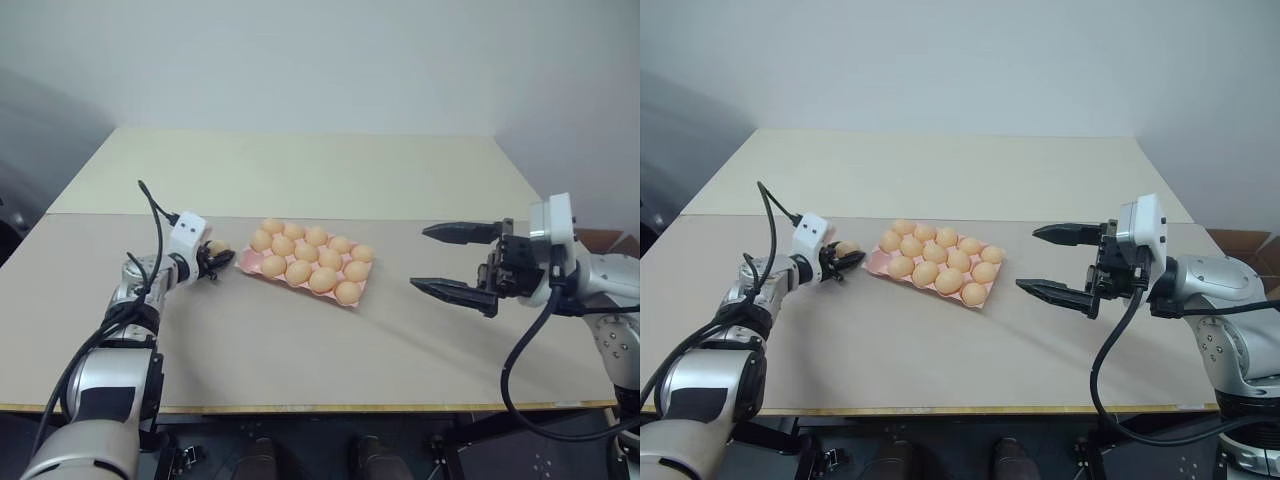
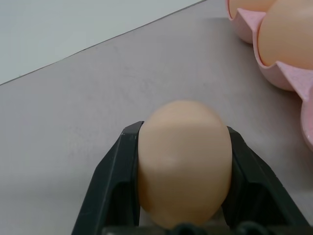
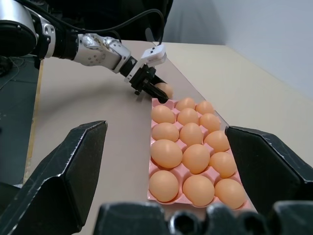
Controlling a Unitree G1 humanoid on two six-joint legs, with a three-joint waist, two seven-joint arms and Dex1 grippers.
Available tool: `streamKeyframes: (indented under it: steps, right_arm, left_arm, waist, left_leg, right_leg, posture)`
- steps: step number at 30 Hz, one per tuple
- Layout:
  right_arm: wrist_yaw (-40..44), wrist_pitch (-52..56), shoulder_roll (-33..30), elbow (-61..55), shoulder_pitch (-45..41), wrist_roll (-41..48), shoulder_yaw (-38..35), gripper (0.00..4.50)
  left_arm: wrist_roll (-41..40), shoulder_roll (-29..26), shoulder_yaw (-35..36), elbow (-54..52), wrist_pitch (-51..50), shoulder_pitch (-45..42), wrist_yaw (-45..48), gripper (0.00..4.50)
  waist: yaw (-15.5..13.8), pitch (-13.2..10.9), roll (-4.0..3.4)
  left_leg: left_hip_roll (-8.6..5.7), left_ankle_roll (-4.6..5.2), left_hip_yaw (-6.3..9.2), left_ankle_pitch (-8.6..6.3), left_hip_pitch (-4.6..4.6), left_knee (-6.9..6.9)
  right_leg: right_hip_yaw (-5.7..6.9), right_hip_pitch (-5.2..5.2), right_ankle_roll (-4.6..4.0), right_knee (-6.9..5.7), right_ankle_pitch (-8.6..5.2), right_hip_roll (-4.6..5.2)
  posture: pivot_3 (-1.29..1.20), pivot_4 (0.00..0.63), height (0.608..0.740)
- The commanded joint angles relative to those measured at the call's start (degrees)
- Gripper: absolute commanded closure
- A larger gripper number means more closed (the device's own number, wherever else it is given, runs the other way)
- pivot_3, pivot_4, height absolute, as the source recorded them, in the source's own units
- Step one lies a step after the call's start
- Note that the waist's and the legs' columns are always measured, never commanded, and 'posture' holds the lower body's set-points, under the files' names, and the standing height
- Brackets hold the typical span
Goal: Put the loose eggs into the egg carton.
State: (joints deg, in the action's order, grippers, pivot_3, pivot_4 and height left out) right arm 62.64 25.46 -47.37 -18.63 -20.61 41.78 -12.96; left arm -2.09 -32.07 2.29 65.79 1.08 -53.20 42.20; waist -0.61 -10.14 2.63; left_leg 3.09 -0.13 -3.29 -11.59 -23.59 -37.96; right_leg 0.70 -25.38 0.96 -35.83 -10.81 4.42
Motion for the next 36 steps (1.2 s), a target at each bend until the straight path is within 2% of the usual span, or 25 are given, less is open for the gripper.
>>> streamKeyframes:
  steps: [1, 5, 9, 13, 18, 22, 26, 27, 33, 36]
  right_arm:
    - [-0.21, -0.30, -0.78, -1.42, -0.32, 1.03, -2.40, 0.00]
    - [0.00, -0.85, -0.36, -0.66, -0.82, 0.67, -1.75, 0.00]
    - [-0.03, -1.39, 0.48, -0.01, -1.61, 0.18, -0.70, 0.00]
    - [-0.11, -1.50, 1.06, 0.07, -1.89, -0.12, -0.31, 0.00]
    - [-0.29, -1.22, 1.00, -0.21, -1.68, -0.24, -0.53, 0.00]
    - [-1.13, -0.57, 0.60, -1.31, -0.91, 0.03, -1.48, 0.00]
    - [-1.59, -0.30, 0.16, -1.86, -0.42, 0.38, -2.15, 0.00]
    - [-1.72, -0.25, 0.15, -1.94, -0.39, 0.47, -2.17, 0.00]
    - [-1.79, -0.49, 0.44, -1.51, -0.84, 0.50, -1.60, 0.00]
    - [-1.24, -0.85, 0.89, -0.70, -1.52, 0.49, -0.92, 0.00]
  left_arm:
    - [-0.40, -2.51, 1.51, -1.80, 1.45, 0.27, 0.67, 2.81]
    - [-3.56, -4.55, 3.61, -6.93, 1.27, 1.50, 5.97, 2.81]
    - [-7.37, -3.62, 4.31, -15.97, -0.29, 3.98, 12.95, 2.81]
    - [-8.92, -0.28, 3.00, -23.24, -3.24, 5.97, 14.93, 2.81]
    - [-8.22, 3.02, 1.20, -25.02, -5.55, 6.46, 15.09, 2.81]
    - [-7.81, 3.94, 1.01, -24.80, -7.90, 6.34, 13.67, 1.48]
    - [-8.98, 2.23, 1.92, -27.35, -9.12, 7.64, 15.36, 0.12]
    - [-9.39, 1.58, 2.26, -28.60, -9.53, 8.27, 15.79, 0.01]
    - [-13.15, -2.94, 5.18, -40.26, -12.86, 13.77, 16.86, 0.01]
    - [-16.46, -7.13, 8.07, -47.84, -16.39, 17.92, 18.48, 0.01]
  waist:
    - [0.01, 0.00, 0.00]
    - [0.23, 0.00, 0.00]
    - [-0.19, 0.00, 0.00]
    - [-0.38, 0.00, 0.00]
    - [-0.02, 0.00, 0.00]
    - [0.41, 0.00, 0.00]
    - [0.47, 0.00, 0.00]
    - [0.52, 0.00, 0.00]
    - [0.55, 0.00, 0.00]
    - [0.63, 0.00, 0.00]
  left_leg:
    - [0.00, 0.00, 0.00, 0.00, 0.00, 0.00]
    - [0.02, 0.00, 0.00, 0.00, 0.00, 0.00]
    - [0.00, 0.00, 0.02, 0.00, -0.06, -0.01]
    - [-0.05, 0.00, 0.02, 0.00, -0.06, -0.04]
    - [-0.04, 0.01, 0.06, 0.01, -0.05, -0.05]
    - [-0.04, 0.01, 0.07, 0.01, -0.01, -0.05]
    - [-0.04, 0.01, 0.09, 0.01, 0.02, -0.05]
    - [-0.04, 0.01, 0.08, 0.01, 0.02, -0.04]
    - [-0.03, 0.01, 0.09, 0.01, 0.02, -0.04]
    - [-0.01, 0.01, 0.09, 0.01, 0.04, -0.04]
  right_leg:
    - [0.00, 0.00, 0.00, 0.00, 0.00, 0.00]
    - [0.00, -0.02, 0.00, -0.01, 0.00, -0.01]
    - [0.05, -0.02, -0.01, 0.00, 0.00, 0.02]
    - [0.02, 0.03, 0.00, 0.02, 0.00, 0.06]
    - [0.02, 0.03, 0.01, 0.00, 0.01, 0.02]
    - [-0.01, 0.03, 0.01, -0.03, 0.01, -0.01]
    - [-0.01, 0.05, 0.02, -0.02, 0.01, 0.00]
    - [-0.01, 0.05, 0.02, -0.02, 0.00, 0.01]
    - [-0.01, 0.04, 0.01, -0.02, 0.00, 0.01]
    - [-0.01, 0.04, 0.01, -0.02, 0.00, 0.01]
  posture:
    - [0.00, 0.150, 0.740]
    - [0.00, 0.150, 0.740]
    - [0.00, 0.150, 0.740]
    - [0.00, 0.150, 0.740]
    - [0.00, 0.150, 0.740]
    - [0.00, 0.150, 0.740]
    - [0.00, 0.150, 0.740]
    - [0.00, 0.150, 0.740]
    - [0.00, 0.150, 0.740]
    - [0.00, 0.150, 0.740]
